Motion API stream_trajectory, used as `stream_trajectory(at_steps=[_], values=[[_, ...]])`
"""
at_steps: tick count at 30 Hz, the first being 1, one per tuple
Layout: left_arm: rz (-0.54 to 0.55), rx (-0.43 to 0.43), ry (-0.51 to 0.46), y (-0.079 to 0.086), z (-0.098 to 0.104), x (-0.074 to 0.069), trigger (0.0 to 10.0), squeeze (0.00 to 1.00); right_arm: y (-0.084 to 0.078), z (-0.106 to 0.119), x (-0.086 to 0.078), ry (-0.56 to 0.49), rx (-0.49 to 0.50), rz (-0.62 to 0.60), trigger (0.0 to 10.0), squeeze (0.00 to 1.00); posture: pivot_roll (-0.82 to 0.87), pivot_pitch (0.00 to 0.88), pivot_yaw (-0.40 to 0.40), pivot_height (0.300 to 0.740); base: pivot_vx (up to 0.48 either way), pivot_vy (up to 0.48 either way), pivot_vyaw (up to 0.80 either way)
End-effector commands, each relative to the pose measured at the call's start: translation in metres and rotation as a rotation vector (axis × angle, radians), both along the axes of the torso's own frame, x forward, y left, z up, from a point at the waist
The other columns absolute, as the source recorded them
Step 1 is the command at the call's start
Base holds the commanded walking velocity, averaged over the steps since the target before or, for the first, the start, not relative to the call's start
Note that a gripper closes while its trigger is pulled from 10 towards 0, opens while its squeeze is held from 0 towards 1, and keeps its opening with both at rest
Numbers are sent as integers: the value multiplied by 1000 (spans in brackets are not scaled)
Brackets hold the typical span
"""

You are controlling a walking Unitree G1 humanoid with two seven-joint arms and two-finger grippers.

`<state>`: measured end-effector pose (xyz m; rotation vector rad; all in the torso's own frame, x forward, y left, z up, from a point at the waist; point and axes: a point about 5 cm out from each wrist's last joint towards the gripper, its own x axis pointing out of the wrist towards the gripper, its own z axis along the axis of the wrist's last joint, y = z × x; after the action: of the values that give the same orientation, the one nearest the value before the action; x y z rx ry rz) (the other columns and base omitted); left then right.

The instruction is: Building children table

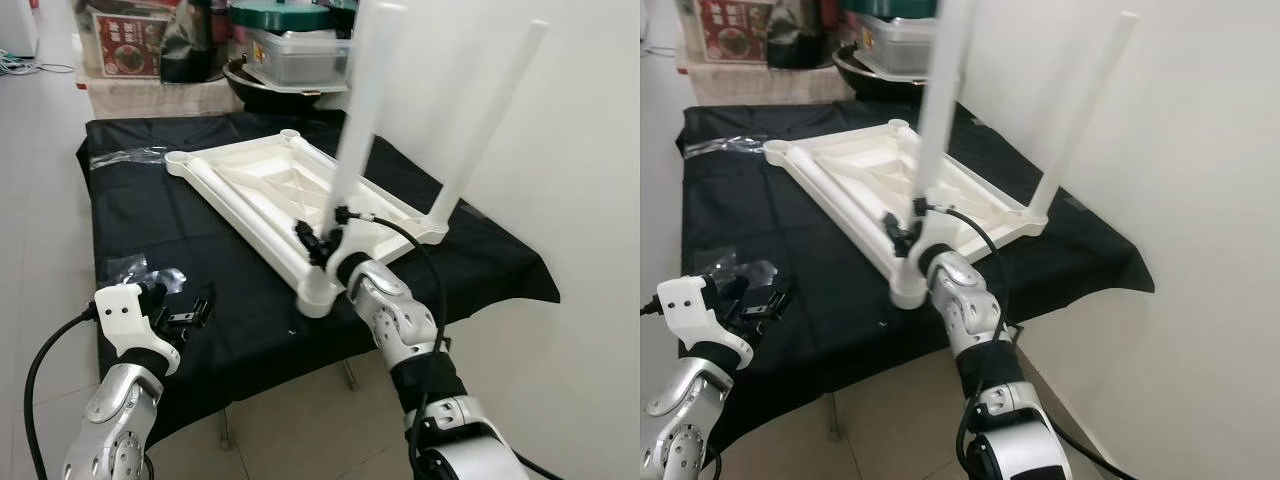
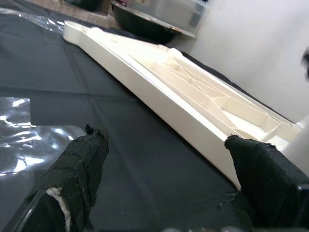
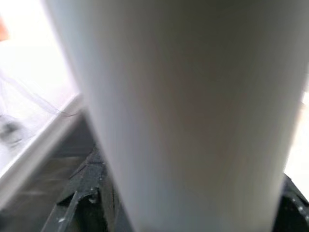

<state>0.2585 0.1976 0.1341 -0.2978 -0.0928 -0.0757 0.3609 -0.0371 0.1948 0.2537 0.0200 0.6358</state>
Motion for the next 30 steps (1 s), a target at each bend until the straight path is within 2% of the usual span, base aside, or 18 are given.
stream_trajectory(at_steps=[1, 2, 3, 4, 10, 14, 15, 16, 17, 18, 20, 22, 23, 26, 27, 28, 29, 30], values=[[-2, -4, 4, -1, -2, 1, 10000, 0, 14, 28, -7, -128, 42, 179, 10000, 0, 167, 0, -170, 740, 0, 0, 0], [-1, -5, 3, 0, -2, 1, 10000, 0, 19, 40, -16, -204, 38, 309, 10000, 0, 172, 0, -170, 740, 0, 0, 0], [-1, -5, 3, 0, -2, 1, 10000, 0, 19, 40, -16, -204, 38, 309, 10000, 0, 172, 0, -170, 740, 0, 0, 0], [-1, -6, 3, 0, -2, 1, 10000, 0, 26, 47, -21, -249, 23, 388, 10000, 0, 172, 0, -170, 740, 0, 0, 0], [-7, -9, 4, -1, -3, 1, 10000, 0, 48, 48, -27, -252, -6, 464, 10000, 0, 194, 0, -178, 740, 0, 0, 0], [-12, -16, 3, -1, -3, 0, 10000, 0, 63, 31, -38, -264, -78, 571, 10000, 0, 201, 0, -181, 740, 0, 0, 0], [-12, -17, 3, -1, -3, 0, 10000, 0, 62, 26, -37, -231, -85, 574, 2471, 0, 203, 0, -183, 740, 0, 0, 0], [-12, -17, 3, -1, -3, 0, 10000, 0, 62, 26, -37, -231, -85, 574, 2471, 0, 203, 0, -183, 740, 0, 0, 0], [-13, -18, 3, -1, -3, 0, 10000, 0, 61, 22, -36, -205, -86, 572, 0, 0, 201, 0, -182, 740, 0, 0, 0], [-12, -18, 2, -1, -3, -1, 10000, 0, 58, 17, -32, -170, -114, 528, 0, 0, 192, 0, -178, 740, 0, 0, 0], [-12, -19, 2, -1, -4, -1, 10000, 0, 44, 3, -9, -30, -153, 229, 0, 0, 190, 0, -177, 740, 0, 0, 0], [-12, -20, 2, -1, -4, -1, 10000, 0, 40, -1, -4, 6, -163, 153, 0, 0, 190, 0, -177, 740, 0, 0, 0], [-13, -20, 2, -1, -4, -1, 10000, 0, 18, -15, 9, 125, -192, -102, 0, 0, 181, 0, -173, 740, 0, 0, 0], [-13, -20, 2, -1, -4, -1, 10000, 0, 18, -15, 9, 125, -192, -102, 0, 0, 181, 0, -173, 740, 0, 0, 0], [-14, -18, 3, -1, -4, -1, 10000, 0, -20, -36, 13, 250, -233, -449, 0, 0, 173, 0, -158, 740, 0, 0, 0], [-14, -16, 4, 0, -4, -1, 10000, 0, -24, -39, 9, 267, -222, -489, 1451, 0, 173, 0, -158, 740, 0, 0, 0], [-15, -14, 5, 0, -4, -1, 10000, 0, -22, -39, 6, 261, -205, -474, 1451, 0, 165, 0, -151, 740, 0, 0, 0], [-15, -13, 5, 1, -4, -1, 10000, 0, -17, -38, 3, 242, -197, -434, 10000, 0, 163, 0, -147, 740, 0, 0, 0]])
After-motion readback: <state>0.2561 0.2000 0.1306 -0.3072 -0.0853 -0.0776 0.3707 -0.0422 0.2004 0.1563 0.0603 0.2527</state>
